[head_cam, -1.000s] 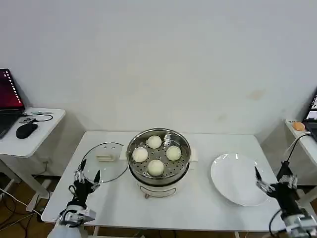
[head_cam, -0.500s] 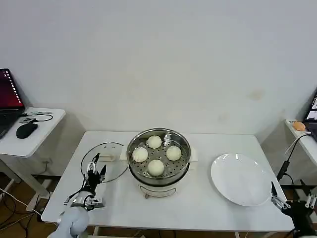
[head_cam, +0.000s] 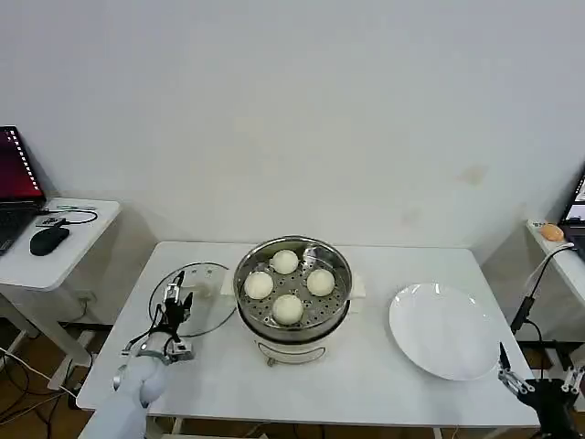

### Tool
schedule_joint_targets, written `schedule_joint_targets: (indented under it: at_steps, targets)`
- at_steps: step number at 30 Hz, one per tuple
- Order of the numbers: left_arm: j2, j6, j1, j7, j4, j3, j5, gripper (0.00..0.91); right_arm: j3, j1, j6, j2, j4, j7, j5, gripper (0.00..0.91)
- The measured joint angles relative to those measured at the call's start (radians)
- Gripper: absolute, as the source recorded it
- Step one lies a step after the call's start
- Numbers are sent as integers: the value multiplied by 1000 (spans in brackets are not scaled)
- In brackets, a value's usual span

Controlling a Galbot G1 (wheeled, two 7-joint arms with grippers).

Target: Take steamed baozi put them in steamer then cover it.

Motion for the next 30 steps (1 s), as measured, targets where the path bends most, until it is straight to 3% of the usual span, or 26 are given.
schedule_joint_targets:
  at_steps: [11,13,14,15,30]
  targets:
    - [-29,-3,-94,-19,115,16,38,907,-6,-13,10,14,1,2,-9,907]
    - [-34,-5,-110,-21,135,17,44,413,-8,-12,11,16,0,2,-10,907]
    - [-37,-5,-117,-22,144,18,45,30,-8,-12,11,17,0,2,-10,907]
    - [-39,-6,-123,-22,152,19,47,0,-8,-11,11,17,0,2,-10,907]
    - [-54,-16,-143,-39,197,6,85,0,-16,-3,15,12,-9,3,-9,907]
